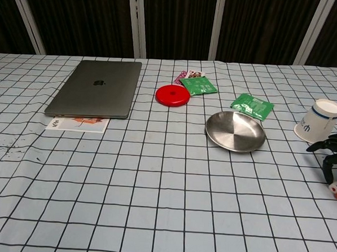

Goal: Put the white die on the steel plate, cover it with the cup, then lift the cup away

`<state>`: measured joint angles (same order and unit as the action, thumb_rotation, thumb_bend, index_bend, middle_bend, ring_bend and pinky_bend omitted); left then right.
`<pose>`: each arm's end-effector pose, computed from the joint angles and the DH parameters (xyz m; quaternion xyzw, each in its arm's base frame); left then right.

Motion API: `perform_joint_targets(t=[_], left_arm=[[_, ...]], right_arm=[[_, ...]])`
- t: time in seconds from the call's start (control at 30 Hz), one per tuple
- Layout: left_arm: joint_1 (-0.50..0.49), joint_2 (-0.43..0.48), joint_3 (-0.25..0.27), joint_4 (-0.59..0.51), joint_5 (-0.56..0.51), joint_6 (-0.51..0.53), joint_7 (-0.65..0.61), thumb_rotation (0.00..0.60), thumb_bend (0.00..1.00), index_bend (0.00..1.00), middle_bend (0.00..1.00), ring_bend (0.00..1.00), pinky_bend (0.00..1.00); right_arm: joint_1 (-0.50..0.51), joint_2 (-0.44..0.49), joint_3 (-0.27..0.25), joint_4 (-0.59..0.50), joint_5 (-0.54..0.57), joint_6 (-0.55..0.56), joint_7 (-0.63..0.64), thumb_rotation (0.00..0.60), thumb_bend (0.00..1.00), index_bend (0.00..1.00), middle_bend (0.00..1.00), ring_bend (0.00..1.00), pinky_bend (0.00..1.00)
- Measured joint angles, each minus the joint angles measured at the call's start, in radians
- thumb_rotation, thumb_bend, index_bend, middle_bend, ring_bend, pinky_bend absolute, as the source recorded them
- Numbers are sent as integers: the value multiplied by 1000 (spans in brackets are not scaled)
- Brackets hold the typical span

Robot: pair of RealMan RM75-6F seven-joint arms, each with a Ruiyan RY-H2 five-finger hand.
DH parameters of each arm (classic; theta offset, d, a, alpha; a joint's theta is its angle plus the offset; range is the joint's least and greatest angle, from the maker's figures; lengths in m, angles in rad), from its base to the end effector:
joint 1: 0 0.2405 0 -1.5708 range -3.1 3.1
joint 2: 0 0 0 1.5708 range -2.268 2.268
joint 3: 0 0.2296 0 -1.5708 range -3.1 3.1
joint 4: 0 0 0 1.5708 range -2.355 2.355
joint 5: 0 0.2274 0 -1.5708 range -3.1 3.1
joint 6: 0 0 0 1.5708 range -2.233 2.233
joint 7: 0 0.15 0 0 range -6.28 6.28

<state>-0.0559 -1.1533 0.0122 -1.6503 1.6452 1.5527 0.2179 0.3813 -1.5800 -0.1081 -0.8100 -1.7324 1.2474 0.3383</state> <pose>-0.2678 0.1620 0.1112 -0.6531 -0.3159 -0.3689 0.5810 -0.3285 -0.2571 0.0079 0.7747 -0.3429 0.3347 0.4126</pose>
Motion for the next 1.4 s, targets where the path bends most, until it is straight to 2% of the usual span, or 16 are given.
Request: perform_joint_targets(t=[0.37, 0.57, 0.77, 1.0, 1.2, 1.4], left_arm=[[-1, -3, 2, 1, 4, -1, 5, 600, 275, 261, 0, 0, 128], [0, 0, 1, 0, 2, 2, -2, 600, 275, 261, 0, 0, 128], [1, 7, 0, 1, 3, 7, -19, 600, 275, 261, 0, 0, 128], [-4, 14, -1, 6, 4, 2, -43, 600, 275, 261, 0, 0, 128], [-11, 21, -4, 15, 5, -2, -69, 600, 275, 261, 0, 0, 128], [-16, 28, -10, 25, -3, -6, -92, 600, 275, 261, 0, 0, 128]], right_arm=[[5, 8, -2, -8, 5, 5, 0, 600, 358, 582, 178, 152, 0], [12, 27, -1, -47, -3, 24, -20, 600, 357, 582, 178, 156, 0], [22, 69, 5, -146, -10, 43, -63, 600, 356, 582, 178, 156, 0], [46, 128, 23, -325, -26, 58, -174, 600, 357, 582, 178, 156, 0], [118, 158, 82, -487, 12, -43, -273, 600, 357, 582, 178, 156, 0], [218, 128, 160, -530, 99, -200, -299, 600, 357, 582, 178, 156, 0]])
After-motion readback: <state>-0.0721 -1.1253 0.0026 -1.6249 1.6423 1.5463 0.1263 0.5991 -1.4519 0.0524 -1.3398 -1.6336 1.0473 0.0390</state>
